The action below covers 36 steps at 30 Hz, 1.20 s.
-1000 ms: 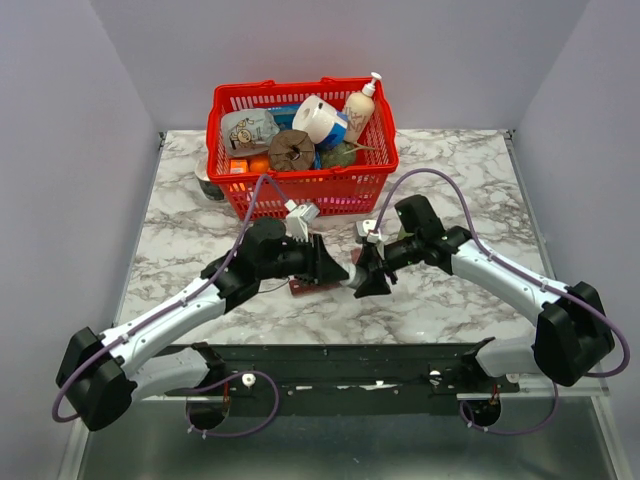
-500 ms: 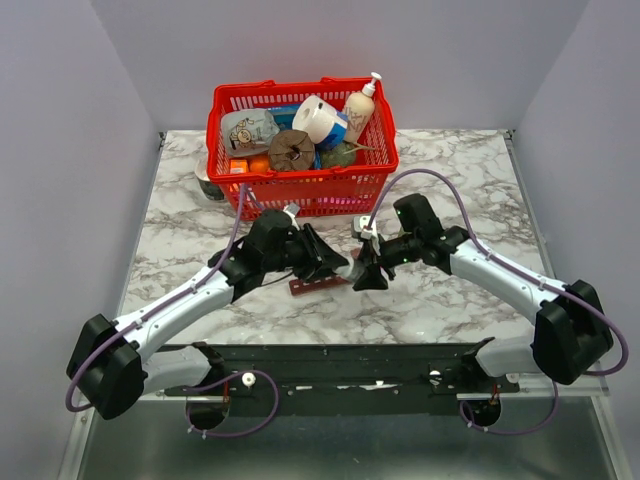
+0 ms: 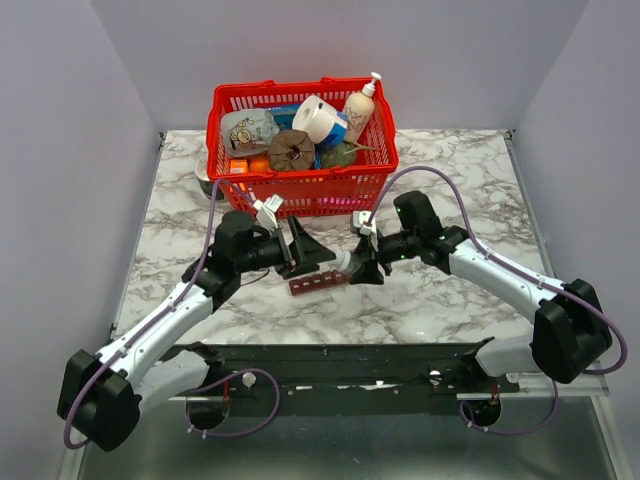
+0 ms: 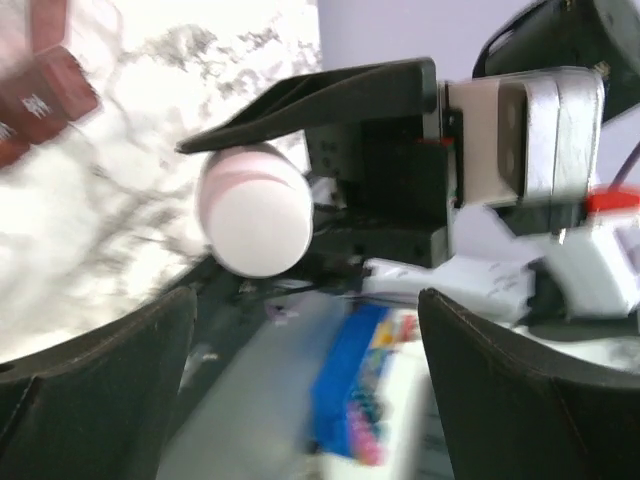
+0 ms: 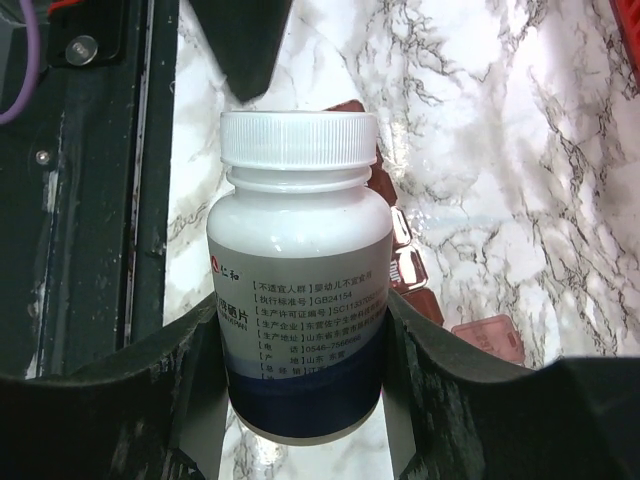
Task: Sort the pills into containers
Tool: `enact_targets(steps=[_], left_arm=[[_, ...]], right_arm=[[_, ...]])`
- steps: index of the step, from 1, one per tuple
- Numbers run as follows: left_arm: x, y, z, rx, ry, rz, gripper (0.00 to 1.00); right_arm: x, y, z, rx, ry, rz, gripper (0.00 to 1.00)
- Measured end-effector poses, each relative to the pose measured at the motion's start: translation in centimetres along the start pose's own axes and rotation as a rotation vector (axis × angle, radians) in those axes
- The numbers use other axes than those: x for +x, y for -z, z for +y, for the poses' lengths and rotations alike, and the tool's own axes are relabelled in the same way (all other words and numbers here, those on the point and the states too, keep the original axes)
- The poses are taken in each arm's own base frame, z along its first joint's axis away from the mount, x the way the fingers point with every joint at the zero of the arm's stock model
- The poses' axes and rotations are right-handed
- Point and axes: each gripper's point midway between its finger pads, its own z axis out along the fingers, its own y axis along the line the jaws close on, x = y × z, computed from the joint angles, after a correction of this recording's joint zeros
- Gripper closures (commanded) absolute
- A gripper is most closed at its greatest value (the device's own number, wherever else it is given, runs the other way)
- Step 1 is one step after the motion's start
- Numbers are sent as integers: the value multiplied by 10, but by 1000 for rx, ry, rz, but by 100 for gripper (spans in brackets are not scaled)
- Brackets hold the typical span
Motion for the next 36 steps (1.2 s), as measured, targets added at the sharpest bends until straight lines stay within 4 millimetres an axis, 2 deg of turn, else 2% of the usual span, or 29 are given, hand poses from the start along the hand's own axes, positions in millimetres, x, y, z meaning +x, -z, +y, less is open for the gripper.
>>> enact_targets(steps=[3, 5, 7, 10, 13, 17, 20, 26, 29, 30, 36], left_arm=[[-2, 17, 7, 4, -266, -2, 1], [4, 31, 10, 0, -550, 18, 1], [8, 43, 7, 15, -765, 21, 1], [17, 64, -2, 93, -1214, -10, 1], [24, 69, 1, 159, -1467, -28, 1], [22, 46, 18, 178, -1573, 55, 1], [27, 26, 28, 199, -1602, 124, 1], [33, 7, 16, 271, -1644, 117, 5], [35, 3, 6, 305, -1647, 89, 14], [35, 2, 4, 311, -1649, 83, 19], [36, -10, 2, 315, -1619, 113, 29]], right_arm=[[-2, 0, 3, -20, 8, -12, 95], [-4, -1, 7, -41, 18, -24, 95], [-6, 0, 12, -68, 35, -36, 95], [-8, 0, 19, -104, 54, -52, 95], [-9, 1, 25, -137, 67, -62, 95], [-9, 2, 30, -164, 83, -70, 95], [-8, 2, 33, -177, 89, -72, 95], [-6, 3, 38, -198, 91, -71, 95], [-6, 3, 39, -205, 90, -73, 95], [-6, 3, 40, -207, 92, -75, 95], [-6, 3, 40, -209, 94, -74, 95]])
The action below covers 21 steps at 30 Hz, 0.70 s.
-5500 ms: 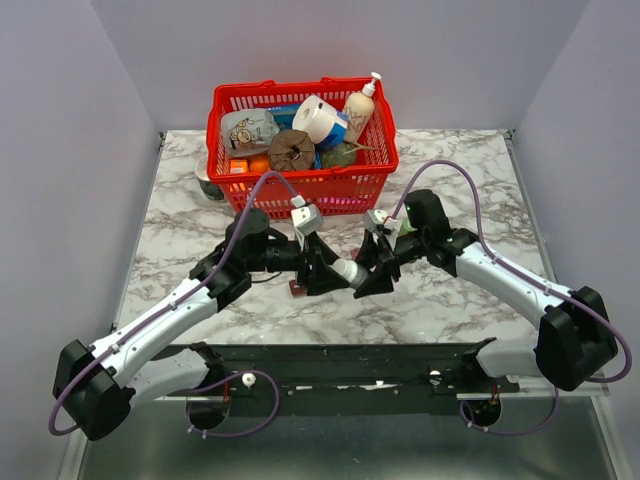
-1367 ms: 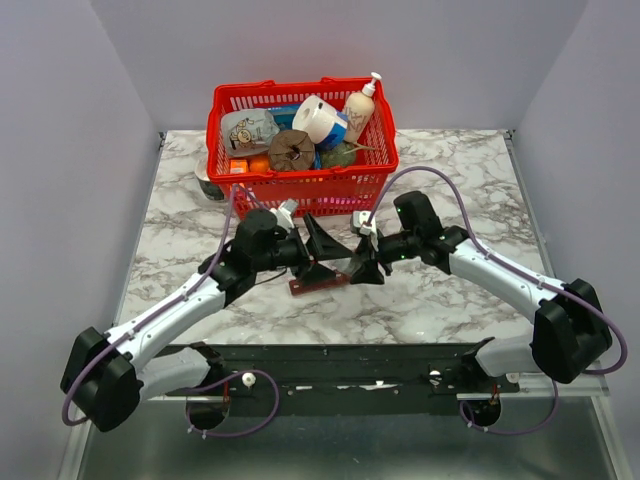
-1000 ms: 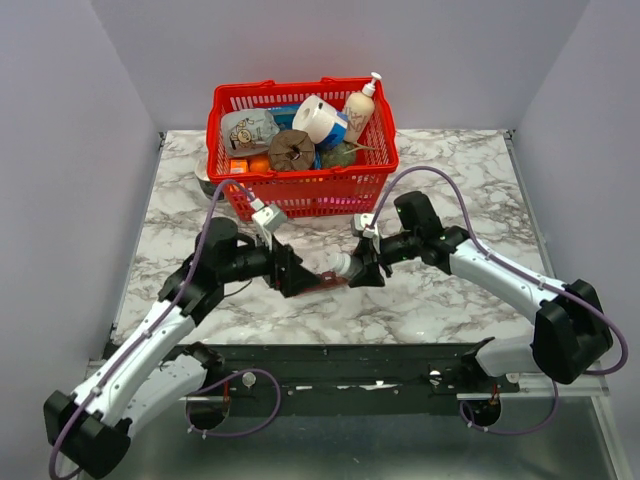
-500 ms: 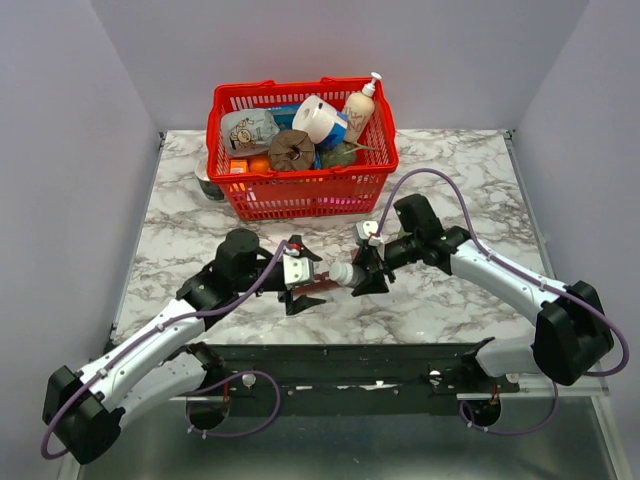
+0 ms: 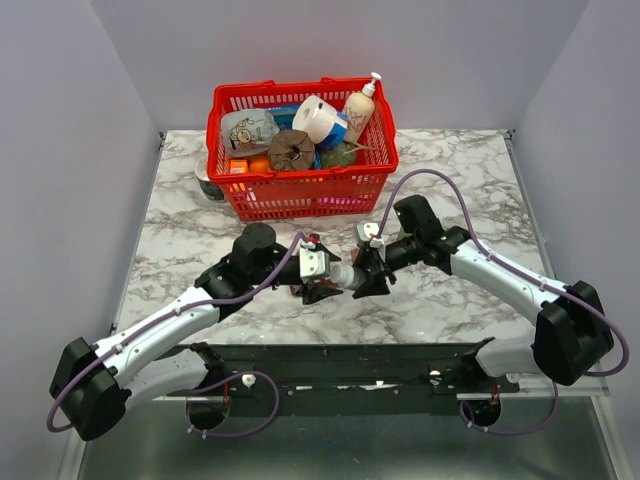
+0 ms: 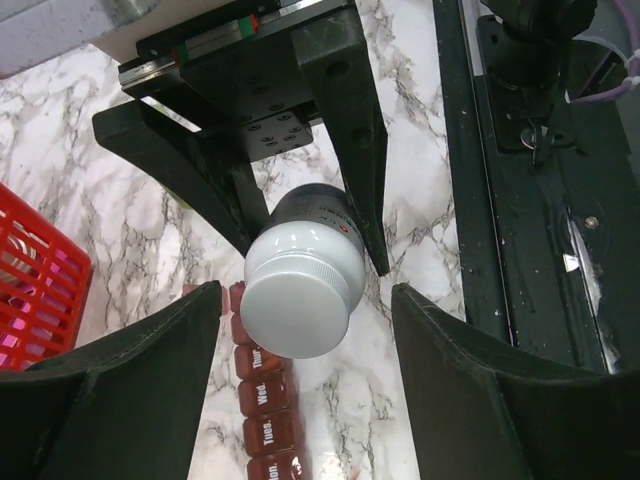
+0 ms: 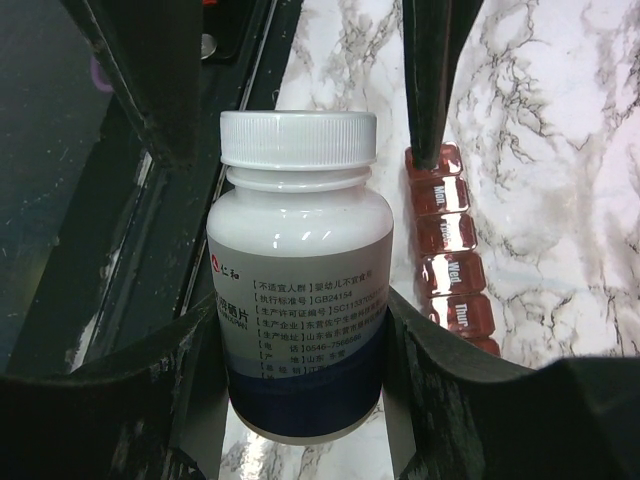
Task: Sort the pills into containers
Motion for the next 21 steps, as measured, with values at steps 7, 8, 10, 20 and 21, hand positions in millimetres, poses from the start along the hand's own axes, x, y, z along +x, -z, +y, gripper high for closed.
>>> enact_targets(steps=[7, 8, 10, 20, 21], left_arm=[[1, -5, 1, -1, 16, 15, 91], [1, -4, 1, -3, 23, 20, 100], [1, -4, 1, -3, 34, 27, 100], [-1, -2, 8, -142, 529, 88, 100], [-2, -4, 12, -165, 633, 105, 100]], right_arm=[[0, 0, 2, -7, -2, -1, 95], [0, 0, 2, -7, -2, -1, 95], [1, 0, 1, -5, -1, 0, 95], [0, 0, -4, 21, -12, 8, 95], [1, 1, -6, 33, -16, 13, 95]])
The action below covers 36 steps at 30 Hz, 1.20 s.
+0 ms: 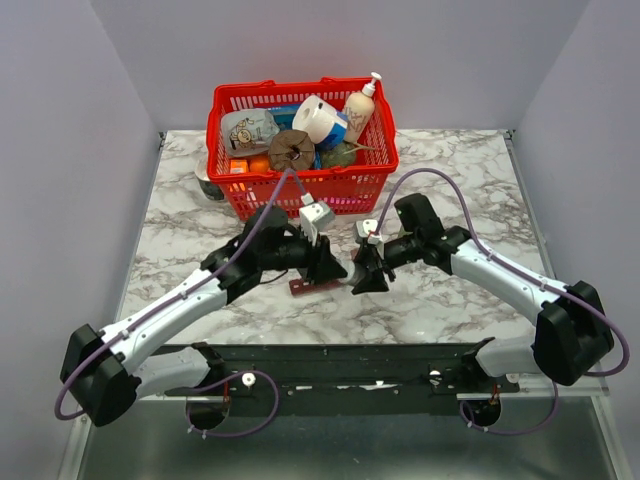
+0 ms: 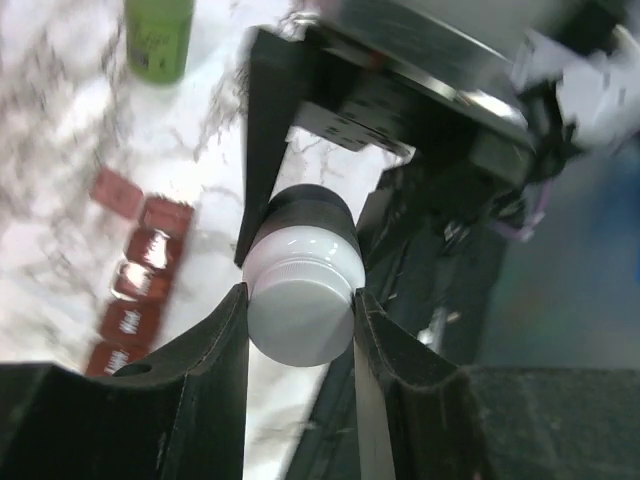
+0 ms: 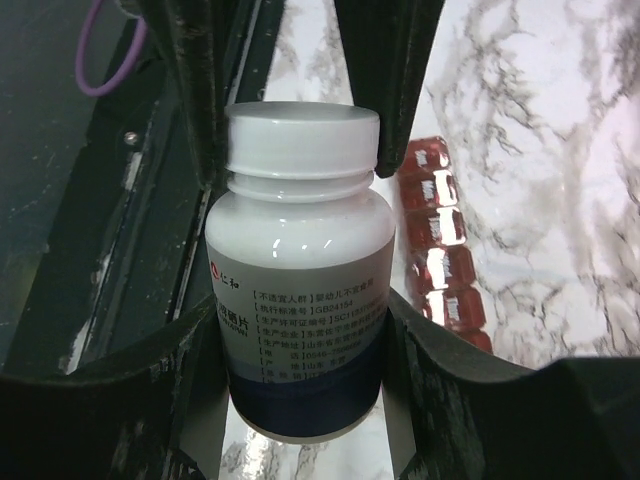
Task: Sort the pills into containers
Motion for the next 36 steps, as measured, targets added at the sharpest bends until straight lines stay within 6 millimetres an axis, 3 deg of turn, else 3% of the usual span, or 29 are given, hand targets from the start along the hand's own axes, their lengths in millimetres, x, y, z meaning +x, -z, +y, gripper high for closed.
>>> enact_targets(steps=[6, 12, 19, 29, 32, 33, 36], left_arm=[[1, -11, 19, -150, 636, 37, 100], [4, -7, 26, -252, 992, 30, 100], [3, -4, 34, -262, 1248, 5, 100], [1, 0, 35, -253, 1339, 2, 99], [2, 0, 35, -249, 1341, 5, 57], [2, 0, 35, -246, 1340, 5, 31], [-1, -1, 31, -209, 1322, 13, 5]], right_arm=[[11, 4, -15, 91, -42, 58, 95], [12, 3, -18, 115, -54, 71, 95], [8, 3, -25, 142, -33, 63, 96], [5, 3, -30, 160, -11, 60, 96], [5, 2, -30, 158, -10, 60, 96], [5, 2, -30, 158, -9, 60, 96], [5, 3, -31, 165, -3, 61, 96]])
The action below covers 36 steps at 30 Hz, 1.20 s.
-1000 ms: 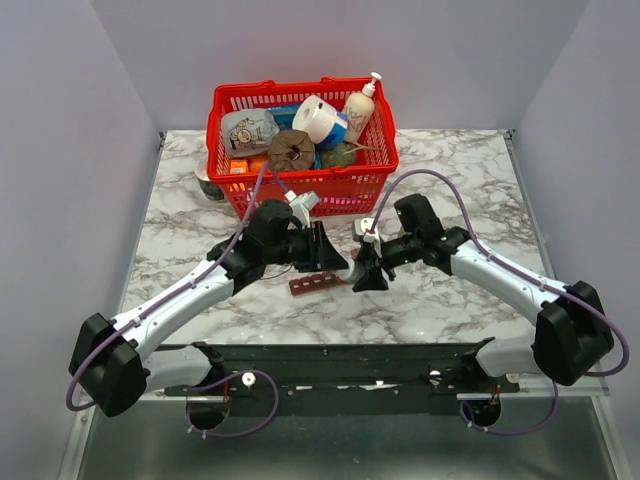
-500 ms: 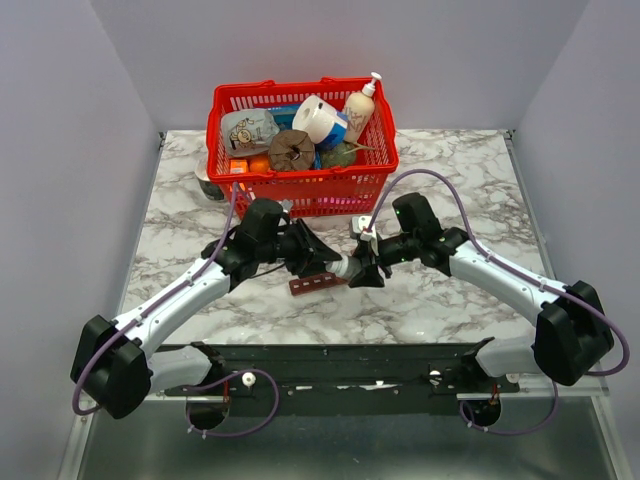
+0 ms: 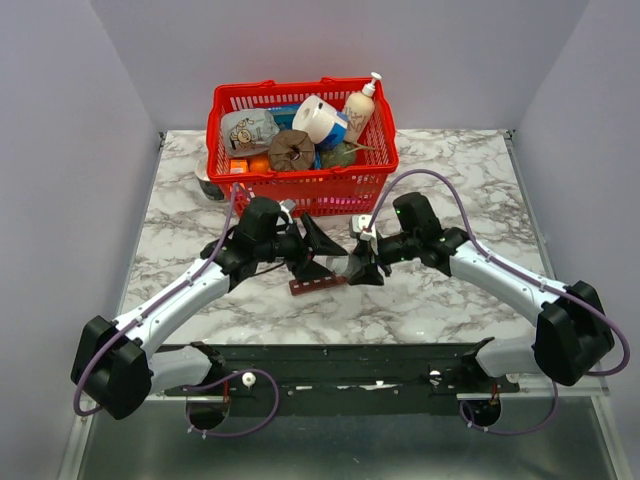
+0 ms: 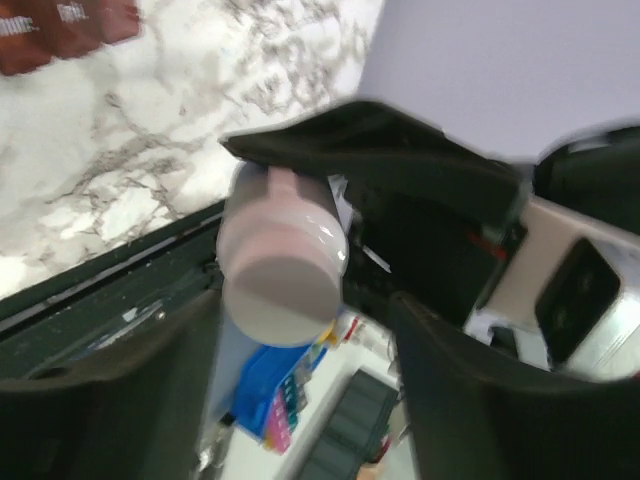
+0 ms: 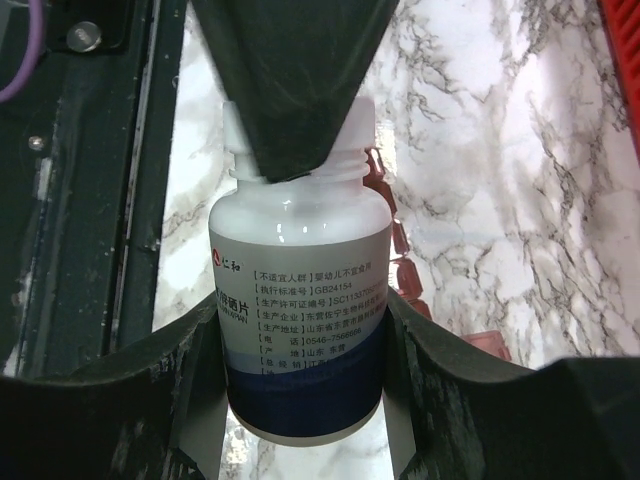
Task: Sort the pills into containers
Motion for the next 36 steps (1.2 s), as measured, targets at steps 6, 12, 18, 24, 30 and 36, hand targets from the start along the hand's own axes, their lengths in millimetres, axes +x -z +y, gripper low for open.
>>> enact_targets(steps=[6, 12, 18, 24, 30, 36], left_arm=[[14, 6, -18, 104, -155, 72, 1], [9, 25, -13, 96, -488, 36, 1], [21, 60, 9, 135, -958, -53, 1], [35, 86, 22, 271, -1447, -206, 1], [27, 68, 19, 281, -1768, -207, 1], [30, 40, 13, 299, -1897, -119, 4]], right_arm=[[1, 0, -1, 4, -2, 1, 96], [-1, 0, 2, -13, -2, -10, 95], [-7, -1, 16, -90, 12, -52, 95], [-10, 2, 34, -172, 55, -88, 95], [-8, 4, 45, -220, 86, -101, 95], [-6, 4, 47, -228, 98, -99, 95]])
